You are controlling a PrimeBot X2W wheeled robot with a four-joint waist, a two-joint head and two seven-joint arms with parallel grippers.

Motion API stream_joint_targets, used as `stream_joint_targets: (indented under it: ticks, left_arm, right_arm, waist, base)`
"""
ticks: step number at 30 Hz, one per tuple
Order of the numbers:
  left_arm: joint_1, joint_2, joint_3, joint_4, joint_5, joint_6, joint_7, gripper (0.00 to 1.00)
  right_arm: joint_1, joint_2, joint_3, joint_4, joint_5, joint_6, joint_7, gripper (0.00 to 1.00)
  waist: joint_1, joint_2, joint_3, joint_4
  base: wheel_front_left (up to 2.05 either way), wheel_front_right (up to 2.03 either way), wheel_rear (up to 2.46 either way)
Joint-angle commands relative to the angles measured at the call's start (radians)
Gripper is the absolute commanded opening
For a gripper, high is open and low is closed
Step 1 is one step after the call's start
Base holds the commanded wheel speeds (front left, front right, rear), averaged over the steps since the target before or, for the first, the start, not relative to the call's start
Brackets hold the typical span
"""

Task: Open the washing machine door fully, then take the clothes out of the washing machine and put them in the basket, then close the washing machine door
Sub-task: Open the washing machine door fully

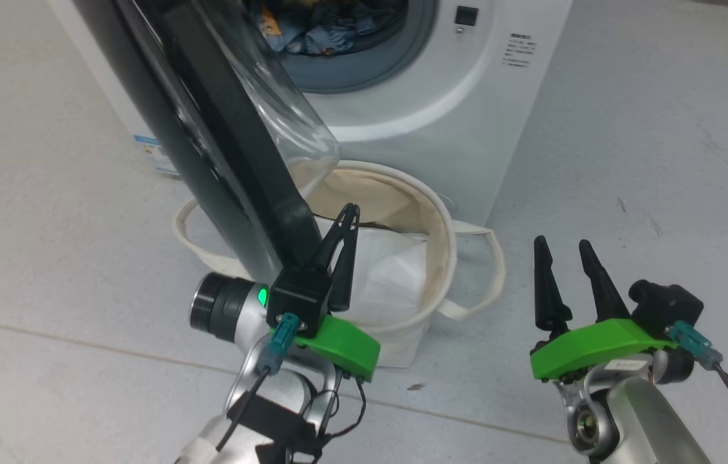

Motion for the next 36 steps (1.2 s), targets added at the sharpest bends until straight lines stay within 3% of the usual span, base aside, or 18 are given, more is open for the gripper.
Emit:
stream_joint_targets:
  ticks: [1,11,19,27,36]
  left_arm:
    - [-0.008,0.02,0.048,-0.019,0.004,0.02,0.001,0.0]
    - [0.063,0.026,0.043,-0.06,-0.011,0.053,0.005,0.0]
    - [0.091,0.06,0.093,-0.061,-0.04,0.079,0.009,0.0]
    - [0.084,0.14,0.214,-0.022,-0.097,0.098,0.001,0.0]
    - [0.062,0.267,0.39,0.055,-0.188,0.091,-0.046,0.0]
  right_arm:
    - [-0.03,0.011,0.02,-0.027,0.001,0.0,-0.012,1.0]
    - [-0.018,0.011,0.023,-0.002,-0.014,0.0,-0.012,1.0]
    - [-0.005,0.011,0.042,0.013,-0.013,0.0,-0.012,1.0]
    - [0.012,0.011,0.047,0.02,-0.011,0.0,-0.012,1.0]
    - [0.012,0.011,0.032,0.021,-0.029,0.0,-0.012,1.0]
  waist:
    - [0.0,0.0,-0.004,0.02]
    - [0.0,0.0,-0.032,0.179]
    - [0.0,0.0,-0.065,0.282]
    - [0.0,0.0,-0.082,0.294]
    - [0.0,0.0,-0.049,0.25]
  base:
    - [0.0,0.0,0.0]
    - [0.0,0.0,0.0]
    - [0.0,0.0,0.0]
    - [0.0,0.0,0.0]
    - [0.0,0.0,0.0]
